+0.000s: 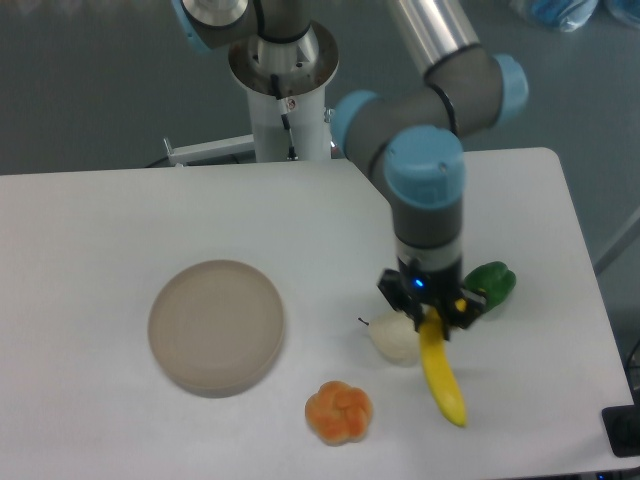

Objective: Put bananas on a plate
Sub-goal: 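Carry the banana across the table over the beige plate, then lower the banana onto the plate surface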

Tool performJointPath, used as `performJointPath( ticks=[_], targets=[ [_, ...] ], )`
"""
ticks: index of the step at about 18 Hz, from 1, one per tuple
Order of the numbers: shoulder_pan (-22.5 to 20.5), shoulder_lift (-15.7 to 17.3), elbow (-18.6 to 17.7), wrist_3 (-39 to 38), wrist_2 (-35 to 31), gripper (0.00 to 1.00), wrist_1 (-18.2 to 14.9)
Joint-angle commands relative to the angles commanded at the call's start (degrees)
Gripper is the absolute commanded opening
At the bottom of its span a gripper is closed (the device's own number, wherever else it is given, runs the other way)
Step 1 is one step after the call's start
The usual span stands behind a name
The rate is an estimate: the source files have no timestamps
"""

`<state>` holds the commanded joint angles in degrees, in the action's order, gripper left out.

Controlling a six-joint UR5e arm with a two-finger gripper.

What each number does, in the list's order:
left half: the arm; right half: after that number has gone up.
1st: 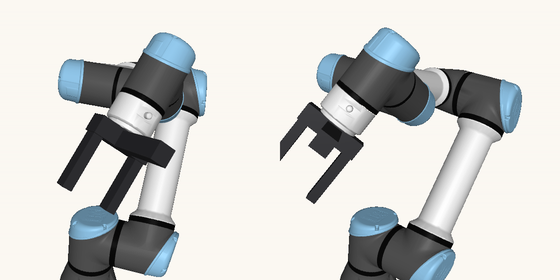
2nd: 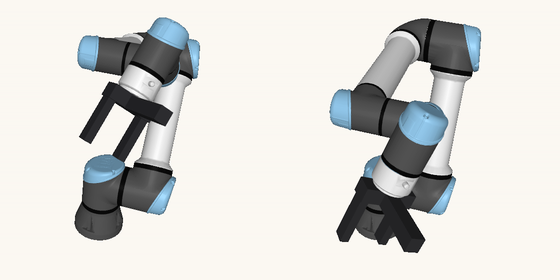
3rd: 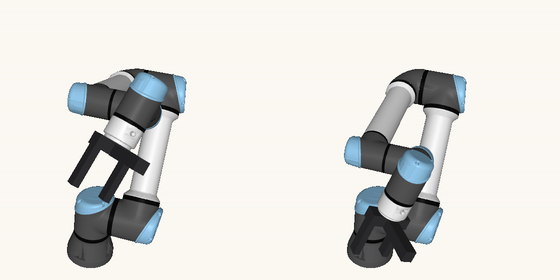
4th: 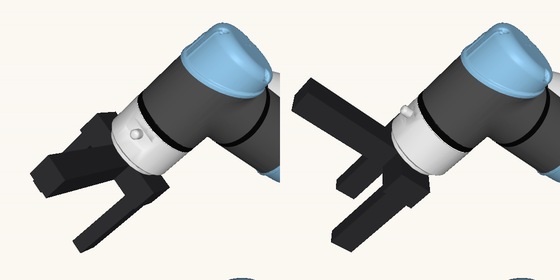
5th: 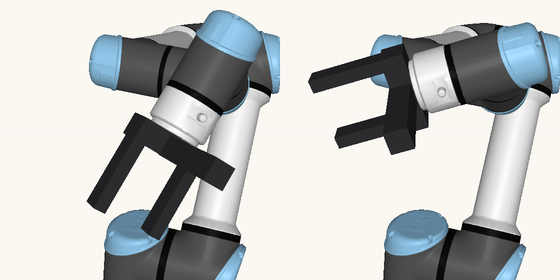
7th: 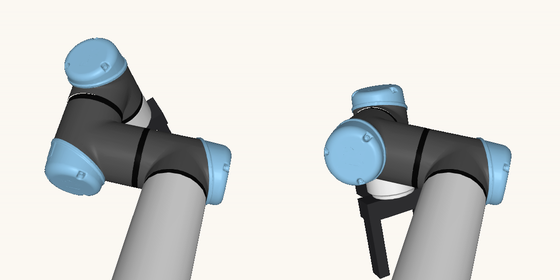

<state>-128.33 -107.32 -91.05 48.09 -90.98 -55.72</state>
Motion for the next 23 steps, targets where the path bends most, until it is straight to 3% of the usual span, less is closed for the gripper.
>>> performJointPath(
  ticks=[6,12,18,23],
  targets=[
    [8.1,1.6,-3.3,-13.6,0.3,0.3,-0.2],
    [15.5,0.5,-7.0,-22.2,-0.3,0.3,0.5],
    [18.9,-0.9,-11.9,-21.3,-1.0,0.31,1.2],
    [22.8,-3.9,-12.4,-18.3,-3.6,0.31,5.0]
  ],
)
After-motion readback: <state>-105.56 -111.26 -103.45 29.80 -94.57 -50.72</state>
